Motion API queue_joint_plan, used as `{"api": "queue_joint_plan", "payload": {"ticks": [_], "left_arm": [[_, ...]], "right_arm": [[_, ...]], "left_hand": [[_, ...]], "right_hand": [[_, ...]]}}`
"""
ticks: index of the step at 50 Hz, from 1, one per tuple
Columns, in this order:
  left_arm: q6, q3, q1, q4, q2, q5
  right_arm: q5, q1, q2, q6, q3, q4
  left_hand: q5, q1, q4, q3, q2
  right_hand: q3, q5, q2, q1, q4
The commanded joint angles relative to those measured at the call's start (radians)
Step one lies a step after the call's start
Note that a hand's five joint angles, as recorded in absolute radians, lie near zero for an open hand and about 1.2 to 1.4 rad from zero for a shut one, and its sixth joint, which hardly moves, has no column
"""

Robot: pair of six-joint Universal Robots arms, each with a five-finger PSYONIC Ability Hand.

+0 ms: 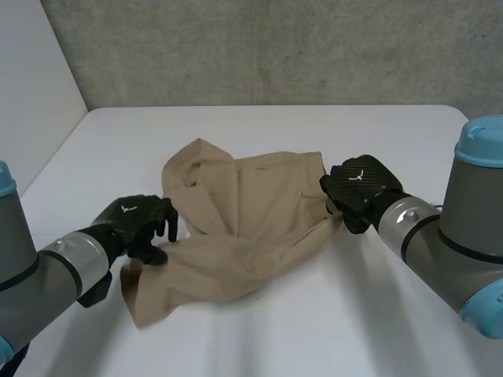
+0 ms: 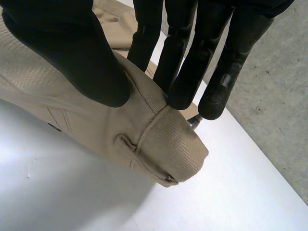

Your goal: Fold the shorts.

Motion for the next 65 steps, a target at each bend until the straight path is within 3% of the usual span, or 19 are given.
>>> {"api": "queue_joint_plan", "payload": {"ticks": [1,15,18,35,39,40,46,56,65], "left_arm": [[-0.001,-0.007,-0.027,-0.002,0.061,-0.017],[0.005,0.007,-0.034,-0.005,-0.039,-0.022],[0.008,-0.004,-0.039,-0.028,-0.034,-0.023],[0.008,-0.035,-0.091,-0.054,-0.048,-0.1],[0.008,-0.038,-0.093,-0.036,-0.057,-0.101],[0.008,-0.036,-0.093,-0.019,-0.057,-0.106],[-0.001,-0.027,-0.091,0.012,-0.021,-0.118],[-0.067,0.007,-0.076,-0.005,0.197,-0.109],[-0.068,0.042,-0.033,-0.039,0.222,-0.118]], "right_arm": [[0.0,0.0,0.001,-0.002,0.0,-0.002],[0.003,0.0,0.019,-0.002,0.003,-0.001],[0.012,0.0,0.024,0.0,0.003,-0.002],[0.058,0.005,0.061,-0.002,0.002,-0.001],[0.058,0.005,0.059,-0.003,0.002,-0.001],[0.058,0.005,0.059,-0.002,0.002,-0.001],[0.061,0.005,0.057,-0.005,0.002,0.002],[0.061,-0.006,-0.025,-0.05,-0.02,0.037],[0.058,0.006,-0.116,-0.052,-0.037,0.047]], "left_hand": [[0.098,0.105,0.106,0.102,0.108],[0.089,0.096,0.097,0.093,0.1],[-0.01,-0.003,-0.002,-0.006,0.0],[-0.028,-0.021,-0.02,-0.024,-0.018],[0.297,0.303,0.304,0.301,0.307],[0.521,0.528,0.529,0.525,0.532],[0.523,0.53,0.531,0.527,0.534],[0.523,0.53,0.531,0.527,0.534],[0.523,0.53,0.531,0.527,0.534]], "right_hand": [[0.207,0.229,0.215,0.42,0.207],[0.207,0.229,0.215,0.42,0.207],[0.207,0.229,0.215,0.42,0.207],[0.207,0.229,0.215,0.42,0.207],[0.207,0.229,0.215,0.42,0.207],[0.207,0.229,0.215,0.42,0.207],[0.207,0.229,0.215,0.42,0.207],[0.207,0.229,0.215,0.42,0.207],[0.207,0.229,0.215,0.42,0.207]]}}
